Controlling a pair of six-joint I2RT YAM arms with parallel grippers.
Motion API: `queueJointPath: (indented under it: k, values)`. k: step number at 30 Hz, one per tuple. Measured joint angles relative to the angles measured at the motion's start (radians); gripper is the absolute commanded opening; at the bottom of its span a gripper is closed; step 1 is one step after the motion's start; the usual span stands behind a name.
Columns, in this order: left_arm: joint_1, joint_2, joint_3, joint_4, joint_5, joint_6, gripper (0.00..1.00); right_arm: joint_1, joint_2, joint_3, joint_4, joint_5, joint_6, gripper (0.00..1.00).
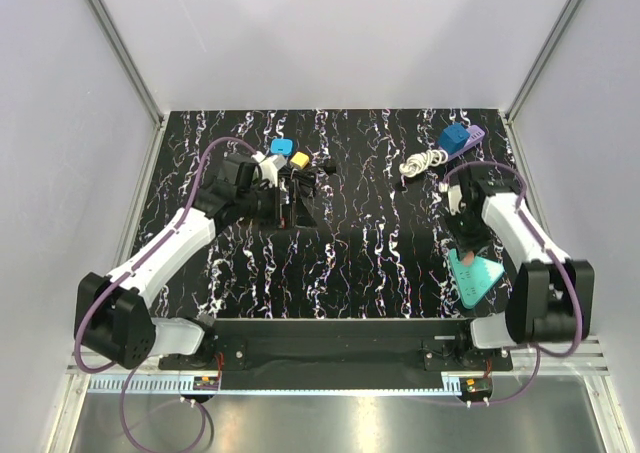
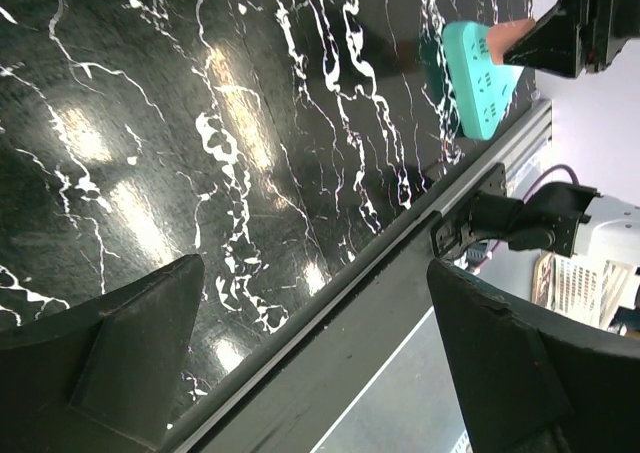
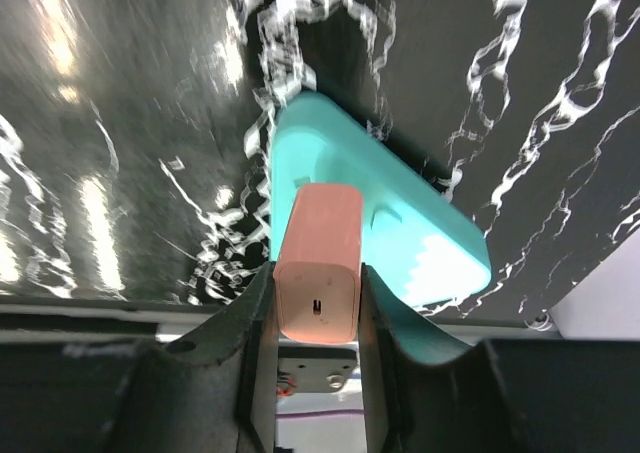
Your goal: Insert the plug
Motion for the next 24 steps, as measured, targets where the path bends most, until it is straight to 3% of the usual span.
queueJointPath:
  k: [8,24]
  values:
    - [-0.006,-0.010,-0.011,-0.001,0.019,0.002,0.99,-0.023,-0.175,-0.074,0.060,-0.026,-0.112,0.00]
    - [-0.006,-0.010,-0.027,0.007,0.040,0.002,0.99,-0.032,-0.097,-0.074,0.069,-0.051,-0.148,0.00]
